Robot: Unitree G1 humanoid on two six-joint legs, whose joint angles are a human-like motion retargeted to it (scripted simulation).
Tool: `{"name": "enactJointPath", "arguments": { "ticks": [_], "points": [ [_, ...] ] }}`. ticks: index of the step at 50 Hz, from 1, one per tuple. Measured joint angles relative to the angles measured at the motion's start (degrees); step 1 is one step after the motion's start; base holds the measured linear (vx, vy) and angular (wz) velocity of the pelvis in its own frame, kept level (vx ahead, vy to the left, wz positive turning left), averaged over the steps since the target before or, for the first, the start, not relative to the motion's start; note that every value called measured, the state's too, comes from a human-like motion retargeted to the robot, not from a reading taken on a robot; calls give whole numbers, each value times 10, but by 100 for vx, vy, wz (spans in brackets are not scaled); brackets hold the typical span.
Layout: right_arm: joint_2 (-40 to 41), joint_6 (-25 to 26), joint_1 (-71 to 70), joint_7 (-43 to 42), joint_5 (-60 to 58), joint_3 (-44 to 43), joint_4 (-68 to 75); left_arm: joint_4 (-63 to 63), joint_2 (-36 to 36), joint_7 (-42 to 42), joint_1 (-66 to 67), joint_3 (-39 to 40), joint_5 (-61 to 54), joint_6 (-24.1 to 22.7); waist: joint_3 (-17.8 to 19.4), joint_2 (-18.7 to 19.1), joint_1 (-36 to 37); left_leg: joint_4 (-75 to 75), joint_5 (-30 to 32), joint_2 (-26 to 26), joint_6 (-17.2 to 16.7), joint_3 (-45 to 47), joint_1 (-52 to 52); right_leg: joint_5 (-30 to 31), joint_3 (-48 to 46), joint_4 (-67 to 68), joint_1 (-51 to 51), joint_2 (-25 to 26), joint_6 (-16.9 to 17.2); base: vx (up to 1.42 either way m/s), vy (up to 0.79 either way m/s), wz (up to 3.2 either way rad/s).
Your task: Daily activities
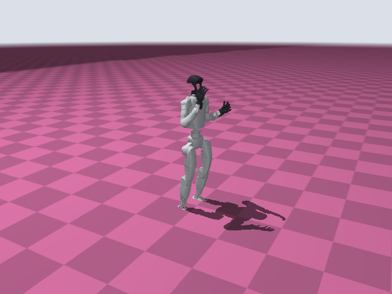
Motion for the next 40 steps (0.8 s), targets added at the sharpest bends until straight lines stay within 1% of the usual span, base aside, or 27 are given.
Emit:
{"name": "enactJointPath", "arguments": {
  "ticks": [3, 5, 7, 8, 11, 13, 15, 17, 18, 20, 22, 23, 25, 26, 27, 28, 30, 31, 33, 35, 37, 40],
  "points": [
    [-15, 2, -41, -6, 0, -11, 6, 9, 25, 0, -38, 12, -4, 1, -2, -2, -1, -36, 5, -2, -3, -5, 2, -3, -2, -17, -6, 7, 0, 3, 0, 4],
    [-4, -5, -9, 0, -16, -2, -5, -1, 8, -4, -1, -3, 12, -2, -5, -2, 0, -12, 6, -2, -2, -2, -1, -2, -3, 3, -6, -1, 0, -4, 0, 2],
    [-16, -2, -33, -2, -16, -10, -2, 3, 26, -5, -23, 6, 11, -2, -7, -3, -1, -30, 4, -3, -4, -6, -1, -8, -5, -6, -10, 4, 1, 0, 0, 0],
    [-9, -6, -16, 0, -23, -6, -8, -3, 17, -8, -4, -1, 20, -4, -8, -3, -1, -15, 4, -2, -4, -5, -4, -7, -6, 7, -11, 0, 1, 0, 0, 0],
    [-19, -5, -48, -8, -27, -16, -3, 4, 36, -6, -33, 9, 19, -5, -9, -2, -2, -44, 8, -2, -7, -10, -3, -10, -9, -9, -16, 7, 1, 3, 0, 4],
    [-8, -13, -24, -11, -43, -11, -14, -4, 20, -7, -3, 1, 34, -11, -13, -2, -2, -36, 14, -3, -7, -9, -4, -7, -10, 5, -18, 0, 1, 0, 0, 0],
    [-15, -14, -44, -22, -50, -19, -14, -2, 34, -3, -19, 11, 33, -12, -15, -1, -4, -55, 12, -4, -9, -13, -4, -13, -12, -4, -22, 5, 1, 0, 0, 0],
    [-4, -22, -23, -28, -68, -15, -25, -11, 18, -1, 11, 5, 45, -17, -19, -1, -4, -45, 17, -5, -9, -12, -8, -13, -14, 15, -29, -2, 1, 0, 0, 0],
    [-10, -21, -41, -35, -71, -21, -22, -8, 28, 2, -4, 13, 41, -17, -20, 0, -5, -58, 16, -5, -10, -15, -8, -16, -14, 6, -30, 3, 1, 0, 0, 0],
    [-3, -29, -26, -41, -91, -18, -26, -14, 10, 3, 25, 6, 52, -23, -25, -1, -5, -52, 24, -7, -9, -14, -13, -17, -17, 26, -40, -5, 1, 0, 0, 0],
    [-20, -26, -55, -50, -97, -30, -4, -5, 23, 7, 8, 18, 47, -23, -27, 0, -6, -70, 23, -6, -11, -19, -14, -21, -20, 14, -43, 1, 1, 0, 0, 0],
    [-18, -31, -40, -51, -107, -28, 6, -6, 10, 7, 29, 13, 52, -26, -29, 0, -6, -65, 30, -8, -9, -18, -17, -21, -22, 29, -49, -6, 0, 0, 0, 0],
    [-34, -29, -54, -55, -110, -33, 38, 12, 23, 9, 13, 24, 44, -25, -28, 1, -6, -81, 28, -7, -12, -23, -18, -24, -25, 16, -51, 2, 0, 0, -1, 10],
    [-29, -35, -30, -49, -118, -24, 51, 20, 10, 7, 35, 16, 48, -27, -31, 1, -4, -78, 36, -9, -11, -23, -22, -24, -27, 30, -58, -5, -1, -4, -2, 21],
    [-29, -38, -16, -43, -123, -16, 68, 31, 6, 5, 45, 12, 49, -27, -33, 2, -3, -78, 39, -10, -11, -25, -24, -25, -30, 36, -61, -8, -2, -5, -2, 21],
    [-39, -34, -23, -37, -119, -13, 94, 48, 17, 5, 33, 18, 43, -25, -30, 2, -2, -86, 36, -9, -13, -28, -23, -26, -31, 24, -59, -2, -3, -2, -2, 21],
    [-32, -39, 17, -7, -130, 22, 154, 78, -1, -3, 64, 0, 49, -27, -36, 3, 3, -81, 46, -12, -13, -30, -28, -27, -37, 43, -67, -11, -6, -6, -2, 24],
    [-43, -32, 8, 10, -122, 33, 197, 96, 10, -4, 49, 2, 44, -24, -33, 3, 6, -87, 42, -11, -15, -33, -27, -28, -38, 31, -62, -5, -8, -1, -2, 20],
    [-53, -22, -2, 51, -112, 68, 296, 129, 16, -9, 30, -4, 37, -20, -25, 4, 15, -93, 41, -9, -18, -38, -23, -24, -43, 10, -50, 1, -14, -2, 0, 10],
    [-29, -21, 25, 92, -129, 130, 422, 150, -14, -12, 65, -30, 54, -22, -35, 7, 22, -78, 47, -12, -17, -40, -24, -19, -50, 25, -48, -9, -18, -9, 1, 26],
    [-35, -9, -16, 124, -122, 157, 530, 167, 1, -9, 33, -28, 49, -18, -29, 8, 29, -87, 37, -10, -19, -46, -21, -21, -51, 2, -37, 1, -22, 3, 0, 22],
    [-6, -1, -56, 155, -133, 201, 674, 183, -5, -2, 14, -37, 52, -19, -19, 13, 38, -93, 39, -8, -20, -52, -17, -10, -57, -20, -23, 7, -27, -1, 2, 24]
  ]
}}
